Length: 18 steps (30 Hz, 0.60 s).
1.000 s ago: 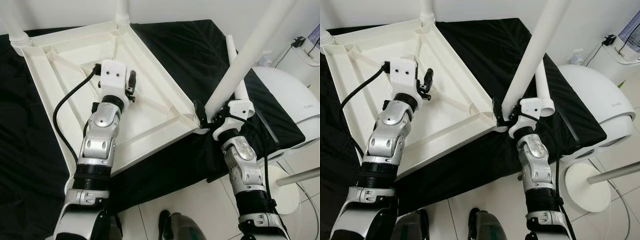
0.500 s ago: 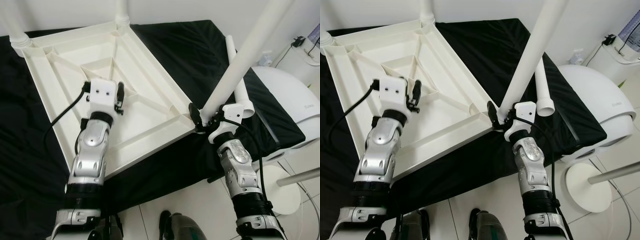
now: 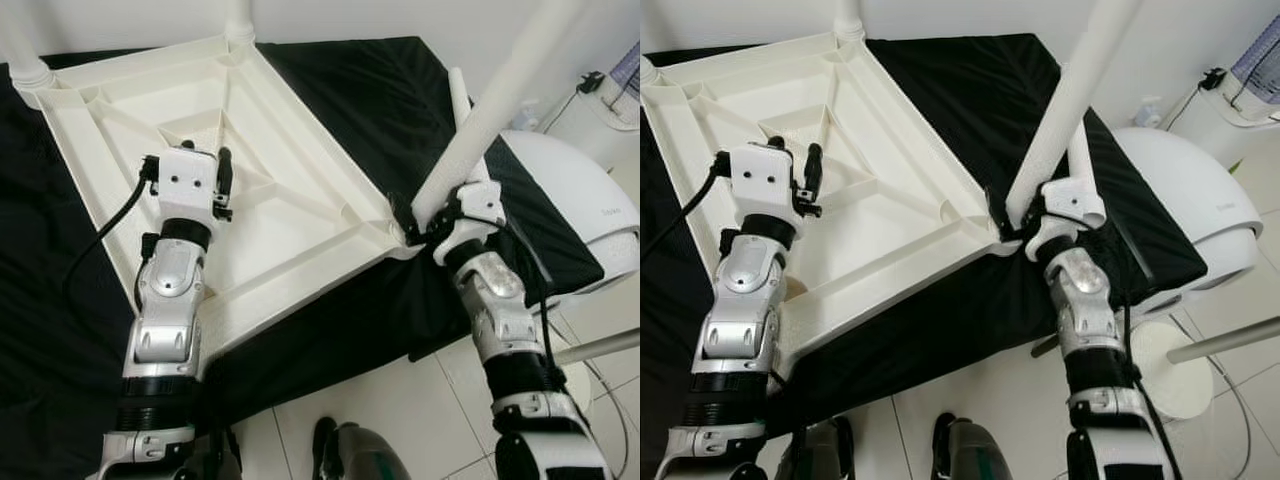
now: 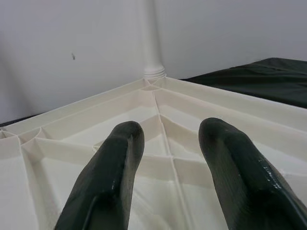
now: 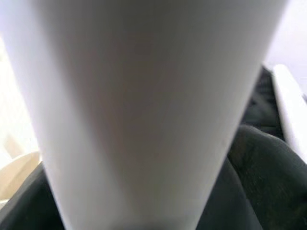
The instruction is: Building children table
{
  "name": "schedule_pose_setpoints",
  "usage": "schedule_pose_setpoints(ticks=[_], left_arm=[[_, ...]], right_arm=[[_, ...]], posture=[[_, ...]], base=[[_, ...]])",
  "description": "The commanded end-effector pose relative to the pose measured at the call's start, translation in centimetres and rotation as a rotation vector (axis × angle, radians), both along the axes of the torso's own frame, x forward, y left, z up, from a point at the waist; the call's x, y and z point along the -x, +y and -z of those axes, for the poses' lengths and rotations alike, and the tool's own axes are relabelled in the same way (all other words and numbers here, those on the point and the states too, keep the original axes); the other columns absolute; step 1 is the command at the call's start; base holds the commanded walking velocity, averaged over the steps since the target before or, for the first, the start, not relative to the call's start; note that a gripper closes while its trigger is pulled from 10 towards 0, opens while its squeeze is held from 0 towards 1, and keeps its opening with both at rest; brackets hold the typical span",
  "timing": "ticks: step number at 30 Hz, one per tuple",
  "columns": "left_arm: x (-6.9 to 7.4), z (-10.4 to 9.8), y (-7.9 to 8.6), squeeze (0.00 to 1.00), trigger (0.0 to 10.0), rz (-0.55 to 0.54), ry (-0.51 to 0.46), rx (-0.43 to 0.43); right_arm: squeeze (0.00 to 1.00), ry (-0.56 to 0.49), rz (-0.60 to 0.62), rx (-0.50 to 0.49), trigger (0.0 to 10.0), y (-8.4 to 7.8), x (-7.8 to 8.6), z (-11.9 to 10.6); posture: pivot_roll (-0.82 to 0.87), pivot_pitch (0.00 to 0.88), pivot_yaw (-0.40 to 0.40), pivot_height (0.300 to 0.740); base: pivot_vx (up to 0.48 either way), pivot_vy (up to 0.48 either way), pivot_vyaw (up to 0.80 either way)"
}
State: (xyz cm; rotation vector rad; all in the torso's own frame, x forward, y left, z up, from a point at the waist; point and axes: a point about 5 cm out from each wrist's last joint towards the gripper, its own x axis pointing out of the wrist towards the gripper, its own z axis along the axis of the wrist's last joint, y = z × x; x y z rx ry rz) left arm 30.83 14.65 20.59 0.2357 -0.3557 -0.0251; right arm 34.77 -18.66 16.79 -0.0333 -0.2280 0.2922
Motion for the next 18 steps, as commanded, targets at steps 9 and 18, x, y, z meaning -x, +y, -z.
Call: schedule_pose_setpoints(ticks=[9, 18], left_arm=[[0.1, -0.9, -0.1, 0.0, 10.0, -0.082, -0.051, 0.05], [0.1, -1.1, -0.4, 0.0, 10.0, -0.05, -0.05, 0.041]], right_arm=[[0.0, -0.001, 0.086, 0.007, 10.0, -2.0, -1.3, -0.4], [0.0, -0.05, -0.007, 0.02, 10.0, -0.5, -0.4, -0.6]], posture=[[0.02, 0.173, -0.092, 0.74], [0.02, 0.171, -0.091, 0.74]], base=[[0.0, 0.0, 0.0], [0.0, 0.0, 0.0]])
